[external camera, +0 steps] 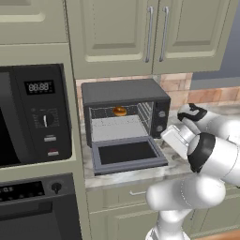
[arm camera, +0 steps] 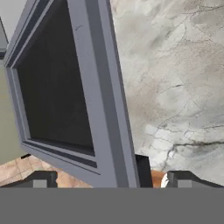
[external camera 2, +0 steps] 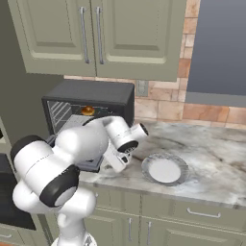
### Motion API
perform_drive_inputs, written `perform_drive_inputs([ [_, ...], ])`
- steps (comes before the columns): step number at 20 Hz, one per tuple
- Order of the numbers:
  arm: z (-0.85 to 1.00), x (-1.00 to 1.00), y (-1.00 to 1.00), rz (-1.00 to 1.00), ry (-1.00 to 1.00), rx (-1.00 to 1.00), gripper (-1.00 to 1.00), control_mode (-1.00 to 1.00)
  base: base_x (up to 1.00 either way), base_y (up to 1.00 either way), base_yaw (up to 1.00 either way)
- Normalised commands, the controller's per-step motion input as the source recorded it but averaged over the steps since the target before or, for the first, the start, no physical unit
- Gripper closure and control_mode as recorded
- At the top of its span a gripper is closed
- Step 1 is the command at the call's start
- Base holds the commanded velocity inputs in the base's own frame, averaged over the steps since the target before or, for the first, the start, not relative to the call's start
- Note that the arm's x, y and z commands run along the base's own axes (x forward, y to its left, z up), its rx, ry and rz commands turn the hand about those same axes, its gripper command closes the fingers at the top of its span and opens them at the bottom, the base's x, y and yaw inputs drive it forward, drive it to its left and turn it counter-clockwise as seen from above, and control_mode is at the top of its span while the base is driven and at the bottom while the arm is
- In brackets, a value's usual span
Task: Pick up the bagel from the plate, place it on the toaster oven rack, close the door, and set the timer.
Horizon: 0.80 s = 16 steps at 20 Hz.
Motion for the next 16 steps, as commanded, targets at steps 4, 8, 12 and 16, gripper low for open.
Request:
perform_drive_inputs([
  [4, -0.01, -0.18, 0.44, 0.00, 0.05, 0.15, -1.00, -1.00, 0.00, 0.00, 0.00],
  [8, -0.09, 0.00, 0.39, 0.00, 0.02, 0.12, -1.00, -1.00, 0.00, 0.00, 0.00],
  [12, -0.21, 0.00, 0.31, 0.00, 0.03, 0.08, -1.00, -1.00, 0.00, 0.00, 0.00],
  [16, -0.32, 0.01, 0.23, 0.00, 0.03, 0.03, -1.00, -1.00, 0.00, 0.00, 0.00],
])
